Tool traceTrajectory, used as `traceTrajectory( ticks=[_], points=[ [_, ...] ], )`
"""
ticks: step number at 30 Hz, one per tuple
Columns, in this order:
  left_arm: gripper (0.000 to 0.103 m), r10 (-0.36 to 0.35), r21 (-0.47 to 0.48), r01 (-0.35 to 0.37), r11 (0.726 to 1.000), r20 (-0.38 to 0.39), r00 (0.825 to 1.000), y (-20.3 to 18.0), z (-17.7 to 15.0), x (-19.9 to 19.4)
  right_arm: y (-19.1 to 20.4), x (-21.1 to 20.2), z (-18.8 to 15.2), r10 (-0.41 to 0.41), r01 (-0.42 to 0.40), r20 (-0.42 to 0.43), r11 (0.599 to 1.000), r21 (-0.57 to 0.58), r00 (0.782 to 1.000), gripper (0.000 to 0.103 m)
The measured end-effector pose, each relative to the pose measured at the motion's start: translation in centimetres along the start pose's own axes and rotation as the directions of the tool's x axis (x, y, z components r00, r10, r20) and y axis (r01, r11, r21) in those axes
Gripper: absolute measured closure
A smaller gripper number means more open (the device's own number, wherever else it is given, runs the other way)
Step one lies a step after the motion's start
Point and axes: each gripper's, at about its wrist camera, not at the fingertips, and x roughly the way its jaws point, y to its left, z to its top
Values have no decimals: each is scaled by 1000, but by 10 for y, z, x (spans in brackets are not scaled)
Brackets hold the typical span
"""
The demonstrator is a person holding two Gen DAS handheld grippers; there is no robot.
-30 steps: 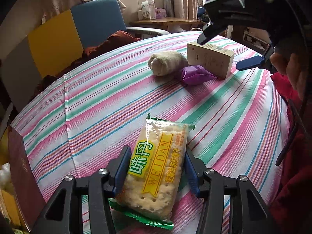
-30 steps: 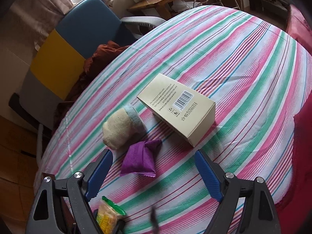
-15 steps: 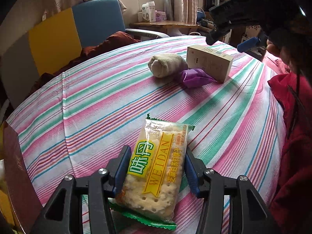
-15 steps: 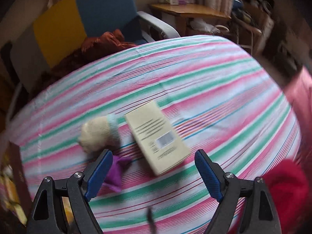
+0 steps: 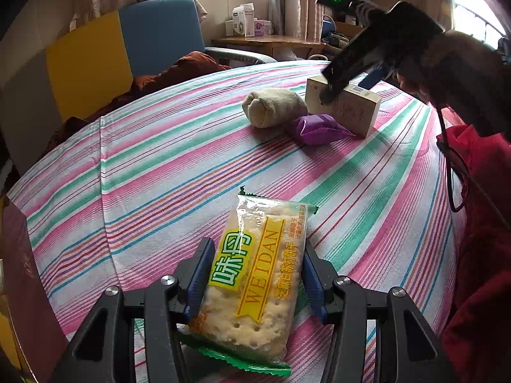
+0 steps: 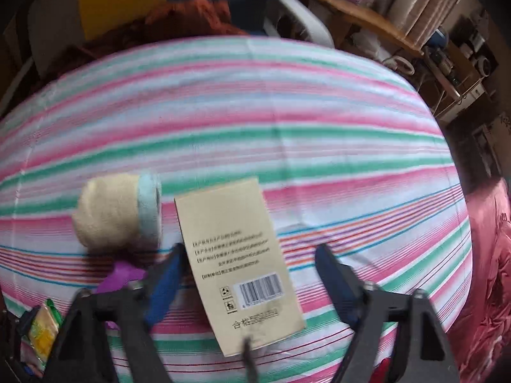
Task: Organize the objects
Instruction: 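Close the right tool on the cream product box and lift it, then carry cracker packet and cream box over the gold tray and open both tools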
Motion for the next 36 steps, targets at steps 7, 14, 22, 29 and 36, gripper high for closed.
traceTrajectory(
  ticks=[7, 14, 22, 29, 36],
  points=[
    [50, -3, -2, 3, 1000, 3, 1000, 1, 0, -1, -4, -19, -27, 7, -8, 45, 999, 31, 999, 52],
    [54, -52, -46, 52, 998, -2, 999, 12, 0, -13, 2, -73, -47, 89, -103, 182, 992, 74, 979, 52],
    [54, -34, -77, 40, 996, 86, 996, 23, 4, -68, 44, -114, -53, 183, -195, 276, 981, 16, 944, 52],
    [53, 63, -160, -35, 987, 175, 983, 58, 1, -126, 117, -147, -60, 296, -275, 305, 955, -113, 905, 52],
    [53, 190, -310, -117, 943, 214, 958, 114, -23, -179, 205, -173, -65, 432, -358, 289, 892, -274, 854, 52]
  ],
)
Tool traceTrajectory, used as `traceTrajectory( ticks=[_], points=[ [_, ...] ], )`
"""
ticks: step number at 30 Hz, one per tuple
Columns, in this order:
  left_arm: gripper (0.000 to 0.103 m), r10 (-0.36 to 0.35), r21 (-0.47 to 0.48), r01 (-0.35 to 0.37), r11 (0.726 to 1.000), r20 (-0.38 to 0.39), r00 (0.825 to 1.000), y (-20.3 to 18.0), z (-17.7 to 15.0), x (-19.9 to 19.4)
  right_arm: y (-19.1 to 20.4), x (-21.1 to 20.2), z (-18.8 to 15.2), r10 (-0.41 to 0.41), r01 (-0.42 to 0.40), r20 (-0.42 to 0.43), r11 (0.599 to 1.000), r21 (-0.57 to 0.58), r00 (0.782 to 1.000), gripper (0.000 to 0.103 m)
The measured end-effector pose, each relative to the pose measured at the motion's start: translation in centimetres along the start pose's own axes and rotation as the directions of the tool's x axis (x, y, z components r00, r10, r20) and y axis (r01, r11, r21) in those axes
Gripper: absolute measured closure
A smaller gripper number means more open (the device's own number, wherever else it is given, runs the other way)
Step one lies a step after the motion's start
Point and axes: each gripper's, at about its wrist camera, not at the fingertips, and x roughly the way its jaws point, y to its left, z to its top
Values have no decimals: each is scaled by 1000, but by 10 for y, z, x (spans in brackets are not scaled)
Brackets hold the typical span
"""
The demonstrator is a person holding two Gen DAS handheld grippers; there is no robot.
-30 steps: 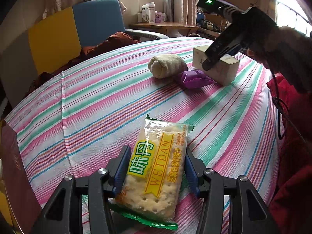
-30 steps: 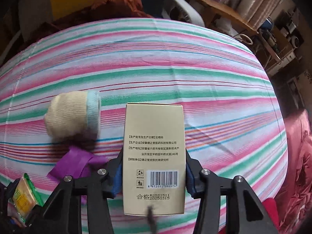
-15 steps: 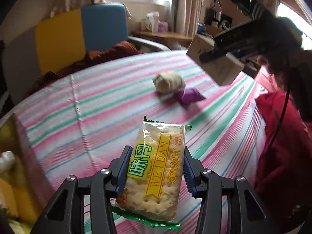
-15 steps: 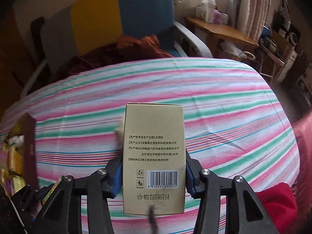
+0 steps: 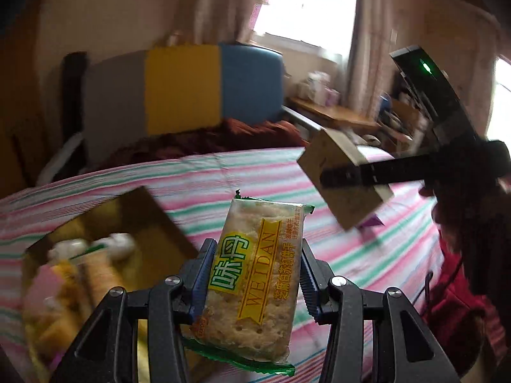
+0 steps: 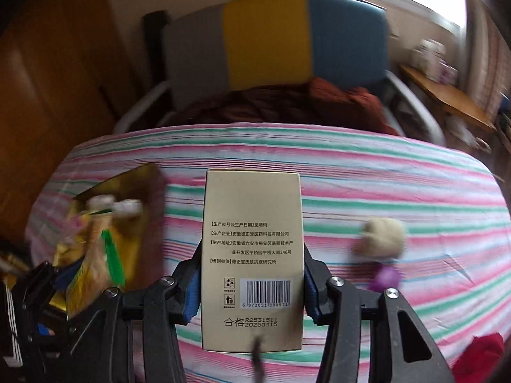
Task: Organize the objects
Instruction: 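Carry cracker packet and cream box over the gold tray and open both tools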
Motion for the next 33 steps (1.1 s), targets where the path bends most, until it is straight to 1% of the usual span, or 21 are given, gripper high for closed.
traceTrajectory(
  ticks=[1, 3, 7, 10, 12, 16, 19, 22, 27, 33],
  points=[
    [53, 21, -22, -21, 1000, 11, 1000, 11, 0, -7, 18, 3, 2, 28, -28, -1, 999, -24, 1000, 52],
    [53, 62, -65, -60, 996, 26, 998, 32, -2, -18, 41, 9, 3, 70, -70, -8, 996, -57, 998, 52],
    [53, 153, -162, -146, 976, 31, 988, 77, -13, -38, 101, 27, 2, 147, -153, -49, 978, -141, 988, 52],
    [53, 212, -216, -201, 955, 28, 977, 104, -24, -49, 134, 45, 0, 171, -187, -96, 964, -191, 981, 52],
    [53, 235, -243, -224, 944, 15, 972, 117, -31, -52, 150, 63, -1, 161, -187, -133, 960, -211, 978, 52],
    [53, 269, -287, -264, 921, -21, 963, 138, -49, -55, 165, 95, -9, 126, -173, -207, 958, -229, 970, 52],
    [53, 272, -310, -274, 911, -48, 961, 147, -60, -53, 174, 112, -16, 94, -159, -251, 955, -251, 963, 52],
    [53, 265, -329, -272, 904, -69, 962, 149, -67, -49, 177, 124, -19, 65, -143, -278, 952, -269, 958, 52],
    [53, 262, -335, -279, 900, -95, 960, 154, -71, -38, 178, 138, -20, 17, -100, -286, 955, -280, 958, 52],
    [53, 261, -329, -289, 899, -128, 957, 153, -70, -21, 179, 149, -21, -6, -80, -289, 955, -286, 957, 50]
  ],
)
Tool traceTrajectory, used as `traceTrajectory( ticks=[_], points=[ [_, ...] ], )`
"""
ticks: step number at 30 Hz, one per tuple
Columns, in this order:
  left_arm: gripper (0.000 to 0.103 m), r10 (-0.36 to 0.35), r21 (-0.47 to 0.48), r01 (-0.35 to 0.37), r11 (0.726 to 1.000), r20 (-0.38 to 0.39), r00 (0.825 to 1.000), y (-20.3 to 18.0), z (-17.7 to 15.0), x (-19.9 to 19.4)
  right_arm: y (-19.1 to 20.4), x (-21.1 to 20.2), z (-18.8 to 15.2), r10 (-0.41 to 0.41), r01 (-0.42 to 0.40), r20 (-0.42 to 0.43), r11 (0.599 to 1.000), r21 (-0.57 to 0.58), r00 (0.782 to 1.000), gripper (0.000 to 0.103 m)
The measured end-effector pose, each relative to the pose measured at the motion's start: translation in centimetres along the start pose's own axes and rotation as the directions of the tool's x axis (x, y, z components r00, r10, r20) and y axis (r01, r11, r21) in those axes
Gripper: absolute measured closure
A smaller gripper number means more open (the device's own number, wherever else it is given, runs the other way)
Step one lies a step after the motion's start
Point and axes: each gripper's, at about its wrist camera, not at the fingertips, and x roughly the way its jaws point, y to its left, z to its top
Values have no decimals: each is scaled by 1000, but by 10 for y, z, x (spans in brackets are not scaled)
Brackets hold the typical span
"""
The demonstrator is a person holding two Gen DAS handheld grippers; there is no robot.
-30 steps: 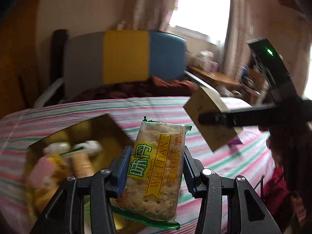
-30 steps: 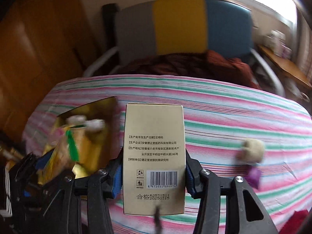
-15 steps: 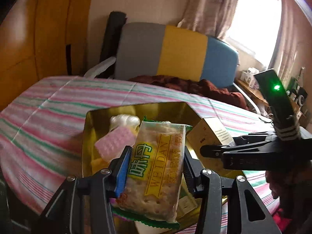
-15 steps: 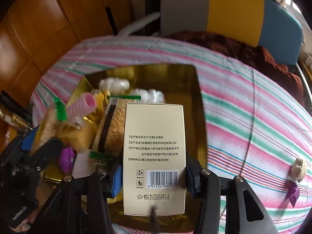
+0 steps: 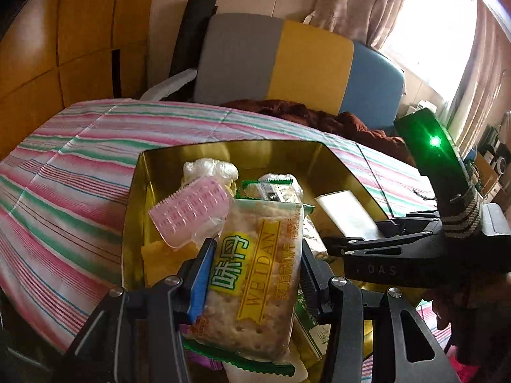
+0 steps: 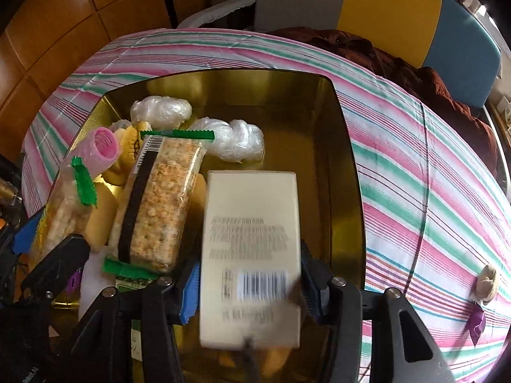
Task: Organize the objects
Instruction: 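Carry cracker packet and cream box over the gold tray and open both tools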
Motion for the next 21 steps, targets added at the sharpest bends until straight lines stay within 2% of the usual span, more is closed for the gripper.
traceTrajectory(
  ticks=[6, 11, 16, 21],
  points=[
    [53, 11, -6, -11, 1000, -10, 1000, 1, -1, 5, -7, -15, -3, -5, 4, 44, 1000, 21, 999, 44],
    [44, 21, -8, -21, 1000, 20, 1000, 2, 1, -1, -12, -33, -11, -17, 12, 88, 998, 58, 996, 41],
    [44, 42, 5, -42, 999, 48, 998, 3, 2, -9, -13, -48, -22, -37, 27, 126, 997, 75, 991, 41],
    [39, 74, 18, -75, 997, 76, 994, 4, 4, -21, -13, -64, -31, -57, 43, 174, 996, 83, 983, 40]
  ],
)
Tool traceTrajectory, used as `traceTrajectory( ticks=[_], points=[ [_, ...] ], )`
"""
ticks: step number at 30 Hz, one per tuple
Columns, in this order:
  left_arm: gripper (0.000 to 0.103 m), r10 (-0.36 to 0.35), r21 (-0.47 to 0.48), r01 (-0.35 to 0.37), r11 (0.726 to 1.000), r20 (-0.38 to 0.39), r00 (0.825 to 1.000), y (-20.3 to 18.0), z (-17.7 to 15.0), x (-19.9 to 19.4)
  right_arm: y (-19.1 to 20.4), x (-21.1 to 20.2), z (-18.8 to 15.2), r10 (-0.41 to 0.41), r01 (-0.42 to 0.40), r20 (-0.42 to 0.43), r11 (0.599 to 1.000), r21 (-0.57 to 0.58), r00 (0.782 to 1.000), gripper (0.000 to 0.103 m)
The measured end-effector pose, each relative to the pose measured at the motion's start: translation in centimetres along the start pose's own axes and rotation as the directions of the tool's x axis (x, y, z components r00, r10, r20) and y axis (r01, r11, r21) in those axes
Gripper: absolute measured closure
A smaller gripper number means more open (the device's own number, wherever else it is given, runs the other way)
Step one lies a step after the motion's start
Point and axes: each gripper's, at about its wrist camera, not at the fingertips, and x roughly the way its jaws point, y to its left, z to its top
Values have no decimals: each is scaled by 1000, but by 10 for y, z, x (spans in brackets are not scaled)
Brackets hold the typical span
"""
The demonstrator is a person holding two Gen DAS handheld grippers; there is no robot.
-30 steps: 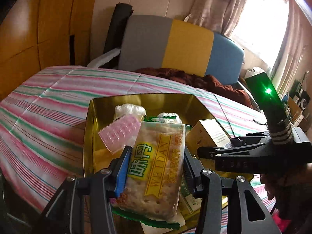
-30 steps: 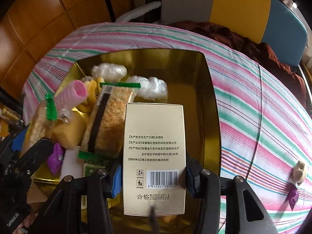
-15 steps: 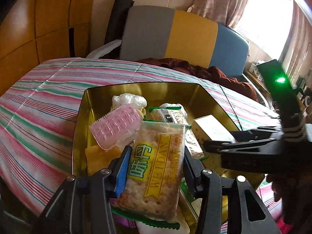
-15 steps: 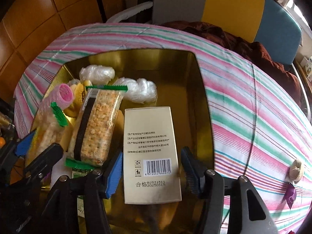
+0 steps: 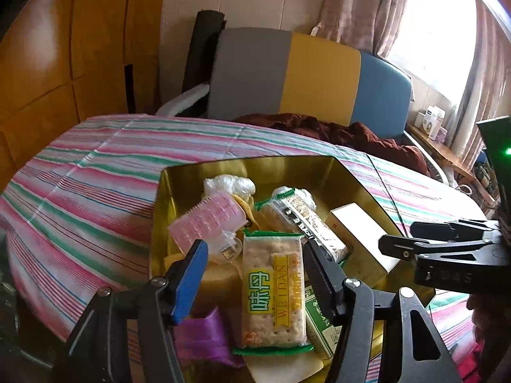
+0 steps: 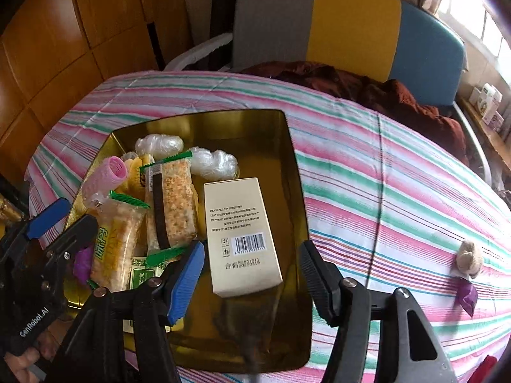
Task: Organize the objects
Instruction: 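Carry cracker packet and cream box over the gold tray and open both tools, then move both open tools back toward the knit ball and purple packet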
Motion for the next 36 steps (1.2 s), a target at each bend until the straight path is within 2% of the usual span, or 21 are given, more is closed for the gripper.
traceTrajectory(
  ticks=[9, 15, 24, 28, 36],
  points=[
    [20, 3, 57, -8, 998, 81, 997, -13, 8, -28, 5, -21, -13, -35, 37, 83, 999, -13, 996, 29],
    [17, -4, 91, -5, 996, 94, 996, -24, 8, -35, 0, -28, -21, -48, 49, 121, 999, -9, 992, 23],
    [12, -22, 142, 9, 990, 86, 996, -40, 6, -40, -24, -34, -29, -84, 81, 132, 996, 28, 988, 23],
    [11, -42, 182, 25, 983, 89, 995, -53, 5, -43, -42, -34, -33, -109, 104, 118, 993, 52, 987, 19],
    [10, -74, 238, 54, 970, 77, 994, -74, 5, -43, -92, -38, -38, -171, 158, 86, 978, 139, 982, 19]
  ],
)
